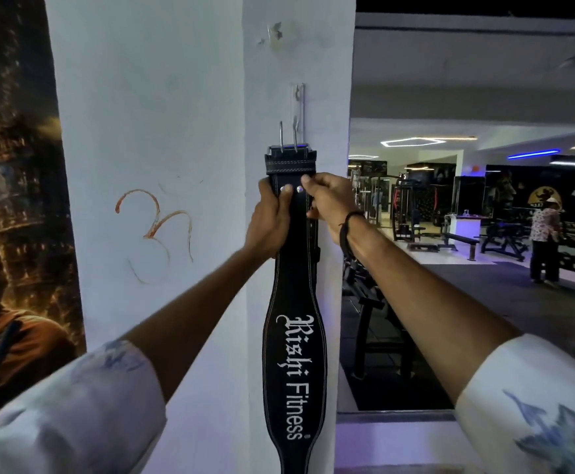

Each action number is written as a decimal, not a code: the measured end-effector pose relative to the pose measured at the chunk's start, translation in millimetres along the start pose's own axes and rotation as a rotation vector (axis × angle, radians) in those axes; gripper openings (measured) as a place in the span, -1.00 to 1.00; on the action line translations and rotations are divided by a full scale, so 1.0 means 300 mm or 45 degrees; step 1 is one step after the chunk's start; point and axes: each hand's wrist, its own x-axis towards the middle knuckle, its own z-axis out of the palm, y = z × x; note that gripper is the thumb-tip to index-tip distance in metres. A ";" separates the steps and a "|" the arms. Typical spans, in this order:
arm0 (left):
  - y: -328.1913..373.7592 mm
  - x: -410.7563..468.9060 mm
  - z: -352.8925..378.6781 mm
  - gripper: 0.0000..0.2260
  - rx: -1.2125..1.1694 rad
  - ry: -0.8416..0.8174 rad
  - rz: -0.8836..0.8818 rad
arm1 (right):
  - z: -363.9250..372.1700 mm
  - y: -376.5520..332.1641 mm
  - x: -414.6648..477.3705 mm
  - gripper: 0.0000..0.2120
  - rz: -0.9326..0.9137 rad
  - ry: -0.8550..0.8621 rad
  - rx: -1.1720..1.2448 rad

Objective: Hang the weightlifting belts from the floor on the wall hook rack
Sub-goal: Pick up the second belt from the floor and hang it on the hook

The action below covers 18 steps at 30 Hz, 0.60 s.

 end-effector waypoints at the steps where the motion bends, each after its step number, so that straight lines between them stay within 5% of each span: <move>1: -0.007 -0.014 -0.001 -0.66 0.024 -0.016 0.009 | 0.000 0.003 -0.004 -0.84 -0.002 0.011 0.012; 6: -0.220 -0.323 0.039 -0.83 0.197 -0.361 -0.044 | -0.026 0.003 0.001 -0.81 -0.002 0.147 -0.005; 10: -0.330 -0.395 0.007 -0.63 0.402 -0.569 -0.031 | -0.037 0.010 0.006 -0.83 -0.026 0.155 -0.046; 18: -0.036 -0.010 -0.049 -0.45 -0.116 -0.089 0.063 | -0.027 0.013 0.016 -0.80 -0.002 0.123 -0.062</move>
